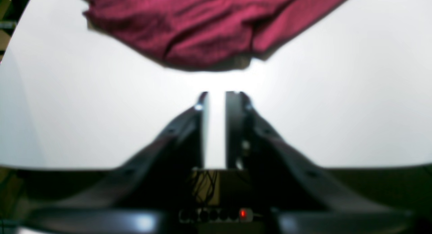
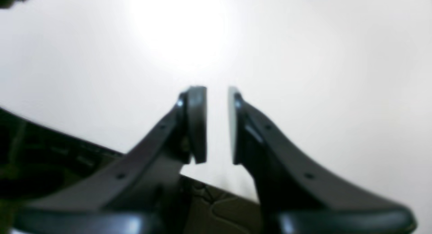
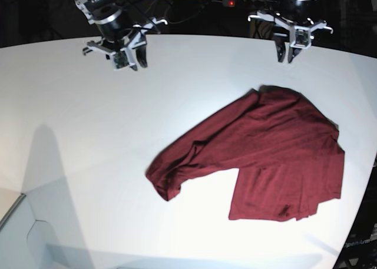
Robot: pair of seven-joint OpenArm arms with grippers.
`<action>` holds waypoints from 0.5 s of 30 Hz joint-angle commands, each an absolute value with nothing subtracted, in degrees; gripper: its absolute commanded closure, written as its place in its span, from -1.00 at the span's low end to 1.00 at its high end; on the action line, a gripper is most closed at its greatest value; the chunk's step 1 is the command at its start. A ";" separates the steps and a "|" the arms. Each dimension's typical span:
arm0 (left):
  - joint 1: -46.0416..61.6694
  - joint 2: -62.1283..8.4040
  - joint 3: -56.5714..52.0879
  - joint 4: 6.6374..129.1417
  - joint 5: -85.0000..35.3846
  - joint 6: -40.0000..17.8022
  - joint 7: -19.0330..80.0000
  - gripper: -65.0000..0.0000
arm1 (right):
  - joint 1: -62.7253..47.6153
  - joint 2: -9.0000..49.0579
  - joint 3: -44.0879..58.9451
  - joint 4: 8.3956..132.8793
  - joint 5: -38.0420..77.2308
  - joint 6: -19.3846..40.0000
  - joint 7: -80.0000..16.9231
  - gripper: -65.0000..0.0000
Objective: Layout the t-shirt on the table in an organized manner, then fold the t-shirt properly
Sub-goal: 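Move the right gripper down to the maroon t-shirt and grasp its edge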
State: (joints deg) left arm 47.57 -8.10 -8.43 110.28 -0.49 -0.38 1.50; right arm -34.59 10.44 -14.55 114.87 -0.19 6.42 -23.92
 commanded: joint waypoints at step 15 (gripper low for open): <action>47.60 -6.73 -15.34 111.34 -0.48 -0.31 0.04 0.17 | -7.69 5.67 -15.25 114.86 -0.04 15.60 -42.68 -0.03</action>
State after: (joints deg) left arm 46.98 -6.57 -15.16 110.26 -0.49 -0.40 1.58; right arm -8.12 5.65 -15.22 114.13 -0.47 14.94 -43.72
